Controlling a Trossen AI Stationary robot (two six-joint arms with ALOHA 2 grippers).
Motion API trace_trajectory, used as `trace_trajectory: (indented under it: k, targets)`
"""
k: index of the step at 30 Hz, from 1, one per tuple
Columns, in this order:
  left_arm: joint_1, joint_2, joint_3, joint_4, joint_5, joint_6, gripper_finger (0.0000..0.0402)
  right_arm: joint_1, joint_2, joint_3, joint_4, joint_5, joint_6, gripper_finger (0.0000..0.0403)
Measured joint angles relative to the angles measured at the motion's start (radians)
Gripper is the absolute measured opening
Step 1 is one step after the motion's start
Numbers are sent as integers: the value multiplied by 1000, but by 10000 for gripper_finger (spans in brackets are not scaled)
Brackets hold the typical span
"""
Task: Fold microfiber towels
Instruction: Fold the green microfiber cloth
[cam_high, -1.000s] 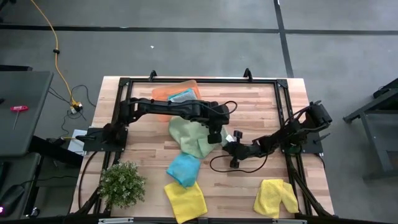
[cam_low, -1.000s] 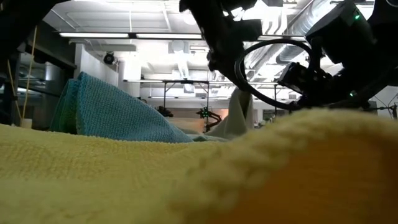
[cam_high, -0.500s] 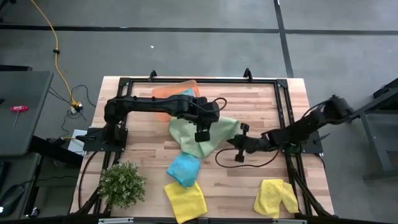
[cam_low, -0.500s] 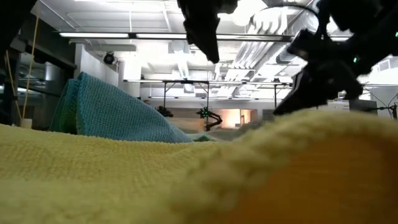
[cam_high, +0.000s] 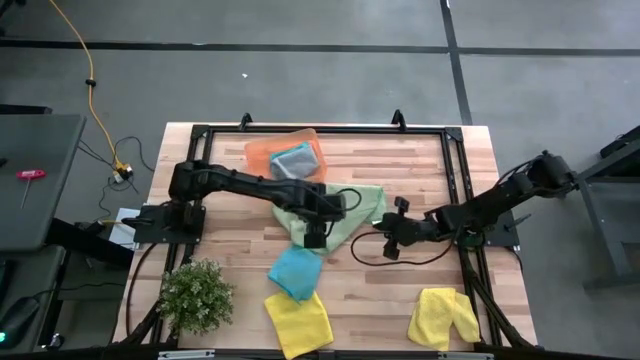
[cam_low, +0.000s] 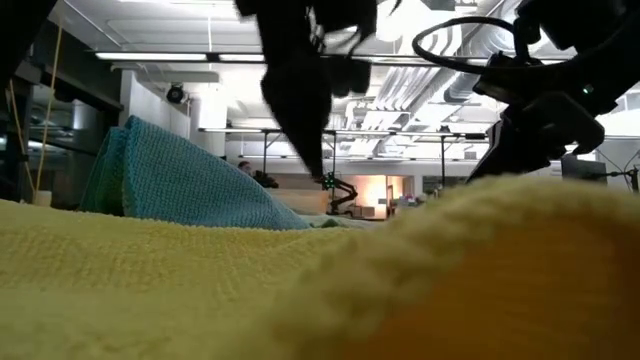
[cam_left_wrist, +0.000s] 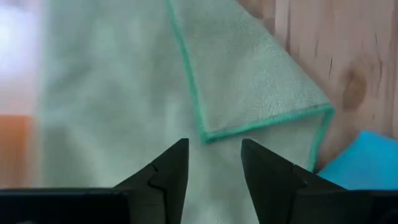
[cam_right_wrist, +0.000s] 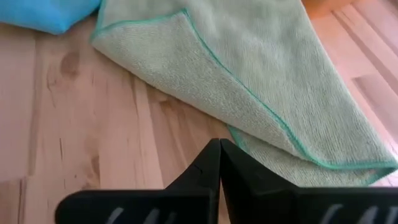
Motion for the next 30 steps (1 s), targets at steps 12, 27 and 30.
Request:
trace_trajectory:
  k: [12,27,30]
  targets:
    - [22,1,-252,405,53,-17,150,0,0,1,10,42,0,0]
    - [57,1,-224,291,130,-112,150,0,0,1,12,41,5,0]
    - [69,1,-224,303,140,-122,150,0,0,1,12,41,5,0]
